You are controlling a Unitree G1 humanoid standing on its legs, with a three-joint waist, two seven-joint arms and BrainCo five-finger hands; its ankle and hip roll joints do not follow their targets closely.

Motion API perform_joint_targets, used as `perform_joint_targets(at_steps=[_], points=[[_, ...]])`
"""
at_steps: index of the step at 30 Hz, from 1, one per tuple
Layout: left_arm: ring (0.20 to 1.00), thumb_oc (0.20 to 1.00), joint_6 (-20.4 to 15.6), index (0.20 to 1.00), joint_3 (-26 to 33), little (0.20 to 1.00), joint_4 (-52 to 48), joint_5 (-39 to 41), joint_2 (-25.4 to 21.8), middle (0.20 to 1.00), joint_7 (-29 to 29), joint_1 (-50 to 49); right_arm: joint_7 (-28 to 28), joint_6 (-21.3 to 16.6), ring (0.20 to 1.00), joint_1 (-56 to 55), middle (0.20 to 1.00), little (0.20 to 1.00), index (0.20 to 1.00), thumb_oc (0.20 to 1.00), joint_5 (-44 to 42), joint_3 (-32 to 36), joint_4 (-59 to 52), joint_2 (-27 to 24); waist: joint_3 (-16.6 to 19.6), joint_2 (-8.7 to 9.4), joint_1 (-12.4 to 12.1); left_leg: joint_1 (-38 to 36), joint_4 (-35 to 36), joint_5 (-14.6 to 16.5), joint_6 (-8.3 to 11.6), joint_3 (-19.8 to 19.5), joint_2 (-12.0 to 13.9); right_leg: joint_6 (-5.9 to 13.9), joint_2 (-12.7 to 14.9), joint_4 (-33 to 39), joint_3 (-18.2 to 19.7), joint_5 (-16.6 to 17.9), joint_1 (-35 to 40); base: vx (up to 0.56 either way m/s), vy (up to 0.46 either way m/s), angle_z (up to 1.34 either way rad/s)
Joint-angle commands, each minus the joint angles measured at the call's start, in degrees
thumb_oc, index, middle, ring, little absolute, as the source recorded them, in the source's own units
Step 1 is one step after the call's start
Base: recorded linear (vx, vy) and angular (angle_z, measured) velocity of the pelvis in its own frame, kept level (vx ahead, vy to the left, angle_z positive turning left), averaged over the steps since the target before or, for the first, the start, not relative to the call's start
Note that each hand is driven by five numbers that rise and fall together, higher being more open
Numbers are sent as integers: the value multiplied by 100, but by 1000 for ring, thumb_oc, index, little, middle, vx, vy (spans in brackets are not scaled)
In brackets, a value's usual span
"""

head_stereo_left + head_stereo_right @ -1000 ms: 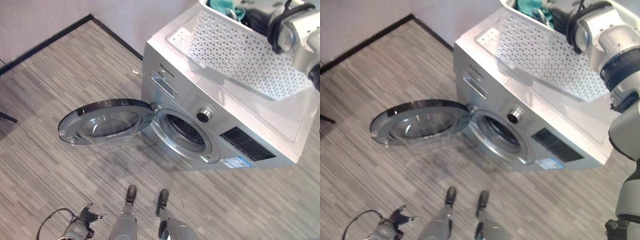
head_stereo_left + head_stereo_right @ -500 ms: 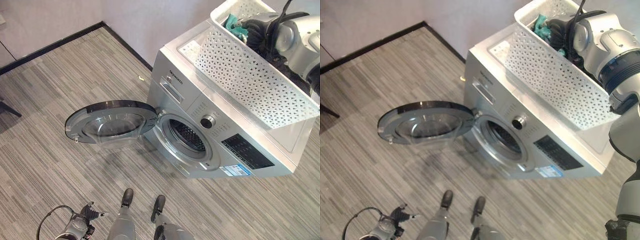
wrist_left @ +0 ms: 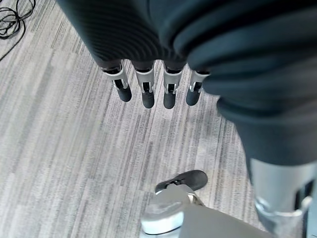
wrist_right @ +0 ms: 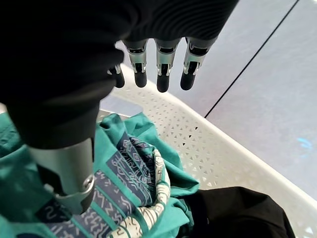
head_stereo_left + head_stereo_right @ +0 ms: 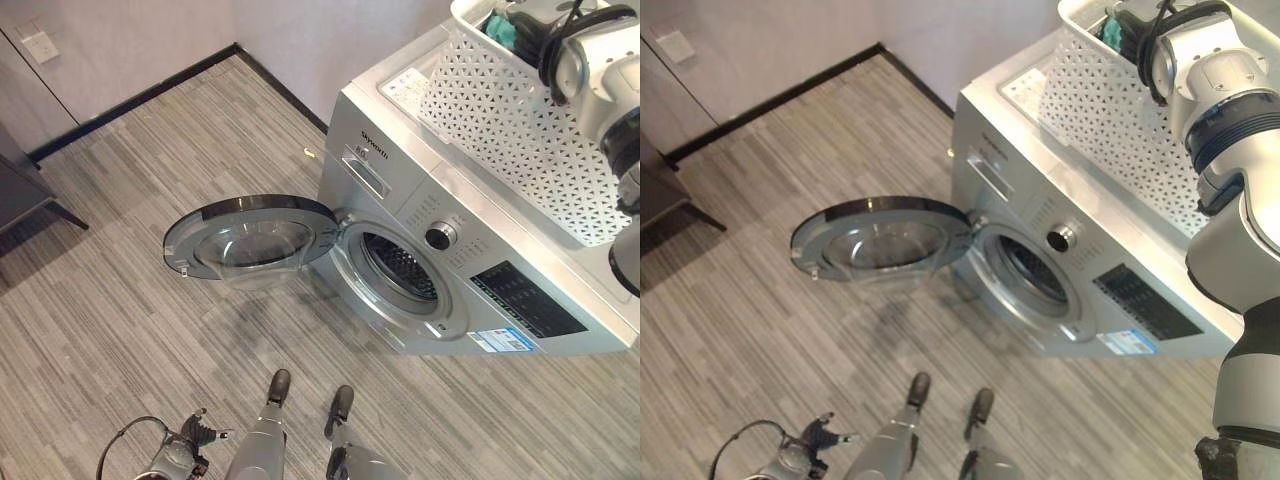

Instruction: Grab the laundry basket,head to the washer,open it,put in the laundry and shut it.

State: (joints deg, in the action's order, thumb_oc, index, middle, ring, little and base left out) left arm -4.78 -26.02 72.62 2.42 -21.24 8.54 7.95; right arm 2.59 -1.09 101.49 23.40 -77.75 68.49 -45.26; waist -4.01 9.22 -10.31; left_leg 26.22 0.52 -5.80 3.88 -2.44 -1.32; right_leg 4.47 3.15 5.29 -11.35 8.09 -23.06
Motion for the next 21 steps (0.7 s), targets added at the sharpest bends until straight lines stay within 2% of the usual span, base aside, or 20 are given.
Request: perform_joint_targets(at_steps=[1,2,3,7,12,17,21], points=[[1000,1000,-3,1000,27,1000,-10,154,-176,1000,70,562,35,183,1000,510,1000,1000,1000,1000,151,-247,622,-329,-871,268,-112,-316,448,-152,-5,-40,-225,344,132,-29,73,-133,996,25,-4,4],[1000,1000,-3,1000,27,1000,-10,154,-176,1000,70,562,35,183,1000,510,1000,1000,1000,1000,151,-247,622,-329,-870,268,-112,-316,448,-152,-5,-41,-225,344,132,-29,73,-133,996,31,-25,7],[1000,1000,-3,1000,-46,1000,-51,157,-223,1000,21,587,283,237,1000,357,1000,1000,1000,1000,328,-247,840,-325,-875,303,-131,-304,448,-153,-9,-77,-245,351,152,-29,65,-110,998,34,-31,5],[1000,1000,16,1000,-137,1000,-103,242,-96,1000,-83,654,634,353,1000,288,1000,1000,1000,1000,70,-247,1055,-314,-855,188,-141,-314,448,-153,-34,-126,-266,360,165,-29,98,-103,1029,30,-17,5],[1000,1000,63,1000,-135,1000,-28,265,-54,1000,-137,723,749,416,1000,235,1000,1000,1000,1000,-293,-30,1011,-141,-808,165,-109,-400,448,-134,-47,-78,-232,353,125,-29,182,-150,1069,0,0,0],[1000,1000,81,1000,-18,1000,39,300,-36,1000,-114,716,443,403,1000,249,1000,1000,1000,1000,-493,245,933,61,-754,136,-86,-530,448,-121,-57,-32,-218,313,95,-29,204,-232,1157,-12,-10,-6],[1000,1000,109,1000,222,1000,161,197,19,1000,-22,632,-84,379,1000,231,1000,1000,1000,1000,-600,656,187,162,-606,80,36,-752,448,-70,-80,9,-216,271,77,-29,227,-283,1341,-1,-18,-4]])
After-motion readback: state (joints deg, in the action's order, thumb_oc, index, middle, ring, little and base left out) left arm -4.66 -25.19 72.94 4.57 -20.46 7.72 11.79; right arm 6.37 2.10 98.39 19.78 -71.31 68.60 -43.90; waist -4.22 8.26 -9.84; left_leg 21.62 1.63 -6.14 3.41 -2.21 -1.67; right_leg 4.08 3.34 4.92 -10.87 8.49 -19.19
